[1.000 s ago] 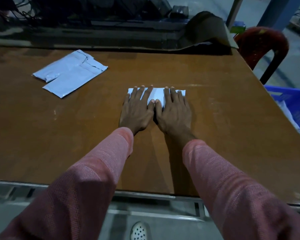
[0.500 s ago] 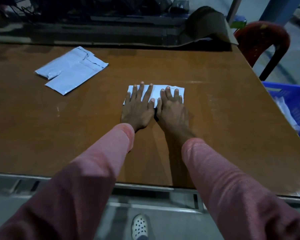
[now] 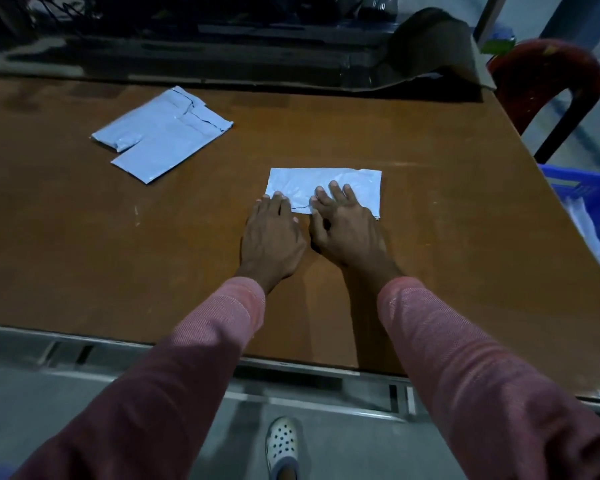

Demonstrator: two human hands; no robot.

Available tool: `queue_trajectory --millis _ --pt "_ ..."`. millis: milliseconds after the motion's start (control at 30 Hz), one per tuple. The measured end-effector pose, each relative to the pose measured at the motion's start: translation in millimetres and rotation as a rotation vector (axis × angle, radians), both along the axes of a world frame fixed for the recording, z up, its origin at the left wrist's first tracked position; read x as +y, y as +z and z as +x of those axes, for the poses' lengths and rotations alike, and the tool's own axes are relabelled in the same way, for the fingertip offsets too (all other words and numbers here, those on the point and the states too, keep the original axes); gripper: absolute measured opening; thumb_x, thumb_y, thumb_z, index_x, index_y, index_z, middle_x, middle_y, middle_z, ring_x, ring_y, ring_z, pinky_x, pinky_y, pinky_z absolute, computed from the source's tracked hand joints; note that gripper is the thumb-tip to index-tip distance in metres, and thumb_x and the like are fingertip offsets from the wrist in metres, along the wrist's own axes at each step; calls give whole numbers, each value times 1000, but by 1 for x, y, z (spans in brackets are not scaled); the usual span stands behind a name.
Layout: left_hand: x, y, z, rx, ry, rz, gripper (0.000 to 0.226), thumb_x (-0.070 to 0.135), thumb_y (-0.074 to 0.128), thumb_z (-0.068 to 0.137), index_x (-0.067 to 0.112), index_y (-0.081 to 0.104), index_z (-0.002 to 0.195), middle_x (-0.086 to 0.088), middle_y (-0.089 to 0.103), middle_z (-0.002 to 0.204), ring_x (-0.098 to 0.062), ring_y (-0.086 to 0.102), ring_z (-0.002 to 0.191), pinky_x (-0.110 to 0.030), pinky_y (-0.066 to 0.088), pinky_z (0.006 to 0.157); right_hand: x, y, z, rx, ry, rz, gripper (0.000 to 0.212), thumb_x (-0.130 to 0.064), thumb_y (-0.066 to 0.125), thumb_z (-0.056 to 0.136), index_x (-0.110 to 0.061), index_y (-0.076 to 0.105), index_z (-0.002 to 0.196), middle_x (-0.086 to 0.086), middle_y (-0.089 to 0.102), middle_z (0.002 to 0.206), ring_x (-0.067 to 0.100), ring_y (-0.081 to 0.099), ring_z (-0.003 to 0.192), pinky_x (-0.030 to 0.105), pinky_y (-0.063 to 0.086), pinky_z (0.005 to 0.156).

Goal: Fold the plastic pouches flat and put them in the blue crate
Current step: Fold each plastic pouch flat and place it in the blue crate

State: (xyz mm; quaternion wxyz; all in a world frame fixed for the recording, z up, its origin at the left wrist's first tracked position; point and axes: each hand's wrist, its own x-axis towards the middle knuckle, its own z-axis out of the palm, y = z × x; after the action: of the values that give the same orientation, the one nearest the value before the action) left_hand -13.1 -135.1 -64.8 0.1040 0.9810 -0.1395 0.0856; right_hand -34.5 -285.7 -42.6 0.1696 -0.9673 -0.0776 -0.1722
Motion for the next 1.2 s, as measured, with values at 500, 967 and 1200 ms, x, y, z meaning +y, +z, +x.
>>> queue_trajectory --millis 500,967,1200 --pt "-7 10 18 37 -170 -157 67 36 25 95 8 44 154 -13 42 160 -28 38 149 -43 34 121 0 -7 9 -13 -158 -14 39 -15 50 101 3 59 135 22 54 144 45 41 141 54 36 113" --pt "-20 0 22 11 -348 -158 55 21 40 105 16 35 159 -3 29 168 -24 19 157 -47 20 126 -3 -14 11 154 -276 0 68 -30 58 96 3 35 151 25 32 159 38 28 150 44 24 122" --pt "-29 6 25 -1 -247 -301 56 25 37 92 15 60 142 -7 54 152 -28 43 145 -50 36 115 -6 1 10 126 -281 -83 47 -20 49 96 2 51 139 23 51 144 39 53 127 44 43 100"
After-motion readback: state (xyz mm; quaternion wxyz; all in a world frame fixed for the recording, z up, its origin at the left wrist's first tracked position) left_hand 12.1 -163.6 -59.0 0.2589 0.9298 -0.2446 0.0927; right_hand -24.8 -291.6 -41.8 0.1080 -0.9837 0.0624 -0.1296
